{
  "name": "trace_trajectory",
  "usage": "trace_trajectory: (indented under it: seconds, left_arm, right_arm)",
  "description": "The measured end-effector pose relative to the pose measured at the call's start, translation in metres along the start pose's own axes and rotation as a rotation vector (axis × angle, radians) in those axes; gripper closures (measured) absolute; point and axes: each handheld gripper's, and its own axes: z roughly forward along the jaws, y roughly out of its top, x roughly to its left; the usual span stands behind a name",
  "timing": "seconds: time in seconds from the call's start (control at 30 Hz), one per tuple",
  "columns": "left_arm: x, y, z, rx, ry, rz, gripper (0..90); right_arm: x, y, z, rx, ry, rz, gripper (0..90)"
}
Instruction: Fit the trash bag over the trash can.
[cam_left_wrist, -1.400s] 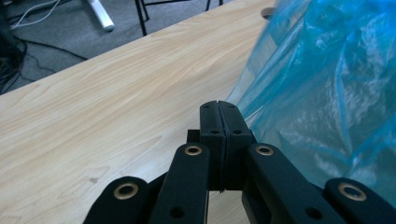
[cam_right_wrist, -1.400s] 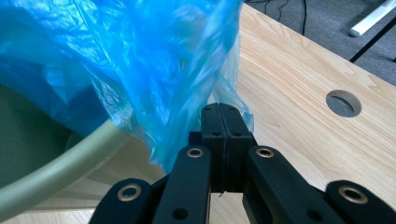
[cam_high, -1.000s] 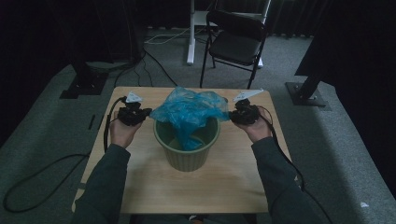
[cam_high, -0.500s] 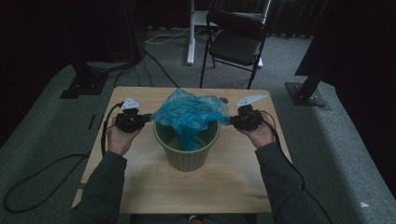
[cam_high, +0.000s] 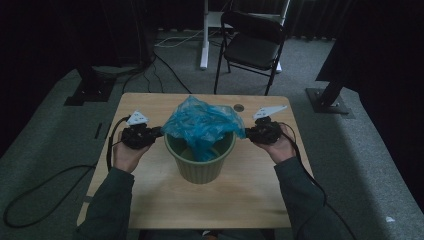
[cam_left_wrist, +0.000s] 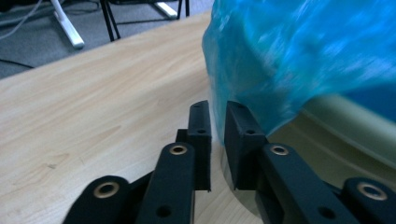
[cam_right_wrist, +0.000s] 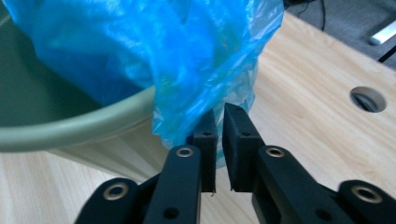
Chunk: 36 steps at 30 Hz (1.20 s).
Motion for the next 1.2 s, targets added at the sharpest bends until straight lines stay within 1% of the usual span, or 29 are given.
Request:
trace_trajectory:
  seconds: [0.03,0.07,0.1,0.13,0.17,0.2,0.27,0.33,0.4,0.53,0.6,0.67,0.77,0.83,0.93,1.1,1.2]
  left_arm:
    - [0.0,0.001,-0.003,-0.01,0.002,-0.004,75.9]
    - [0.002,0.003,-0.007,-0.027,0.005,-0.01,72.7]
    - [0.002,0.003,-0.007,-0.027,0.005,-0.01,71.7]
    - [0.002,0.004,-0.009,-0.032,0.006,-0.007,70.7]
    - [0.002,0.005,-0.01,-0.038,0.013,-0.002,70.7]
    - [0.003,0.005,-0.012,-0.044,0.013,-0.005,69.7]
    - [0.005,0.005,-0.014,-0.058,0.007,-0.021,69.5]
    - [0.006,0.005,-0.015,-0.064,0.014,-0.024,69.5]
    - [0.007,0.005,-0.017,-0.071,0.01,-0.034,69.5]
    - [0.008,0.006,-0.022,-0.091,0.013,-0.05,69.4]
    - [0.01,0.008,-0.024,-0.092,0.02,-0.054,69.4]
    - [0.011,0.012,-0.026,-0.106,0.02,-0.06,69.4]
    - [0.01,0.018,-0.027,-0.119,0.01,-0.059,67.9]
    - [0.008,0.021,-0.026,-0.117,0.004,-0.049,66.9]
    - [0.008,0.027,-0.024,-0.126,-0.031,-0.045,65.7]
    - [0.005,0.038,-0.019,-0.121,-0.06,-0.029,64.4]
    - [0.004,0.043,-0.015,-0.117,-0.071,-0.029,63.4]
  right_arm:
    - [-0.001,0.001,-0.002,-0.008,-0.004,0.002,82.3]
    - [-0.002,0.003,-0.006,-0.027,-0.013,0.0,80.4]
    - [-0.002,0.003,-0.006,-0.027,-0.013,0.0,80.4]
    - [-0.003,0.004,-0.009,-0.041,-0.017,0.006,79.3]
    - [-0.003,0.004,-0.009,-0.041,-0.017,0.006,79.3]
    - [-0.003,0.006,-0.012,-0.053,-0.021,0.011,78.2]
    - [-0.003,0.006,-0.013,-0.057,-0.024,0.012,77.3]
    - [-0.004,0.007,-0.015,-0.062,-0.029,0.013,76.6]
    - [-0.005,0.008,-0.018,-0.072,-0.035,0.017,74.8]
    - [-0.008,0.008,-0.023,-0.088,-0.042,0.03,74.0]
    - [-0.008,0.008,-0.026,-0.096,-0.046,0.034,73.3]
    - [-0.009,0.008,-0.028,-0.103,-0.051,0.036,71.6]
    - [-0.011,0.009,-0.031,-0.115,-0.06,0.043,70.8]
    - [-0.012,0.009,-0.034,-0.126,-0.063,0.05,70.7]
    - [-0.012,0.009,-0.039,-0.133,-0.056,0.05,69.9]
    - [-0.012,0.007,-0.045,-0.138,-0.045,0.045,69.7]
    - [-0.012,0.004,-0.048,-0.142,-0.044,0.044,69.7]
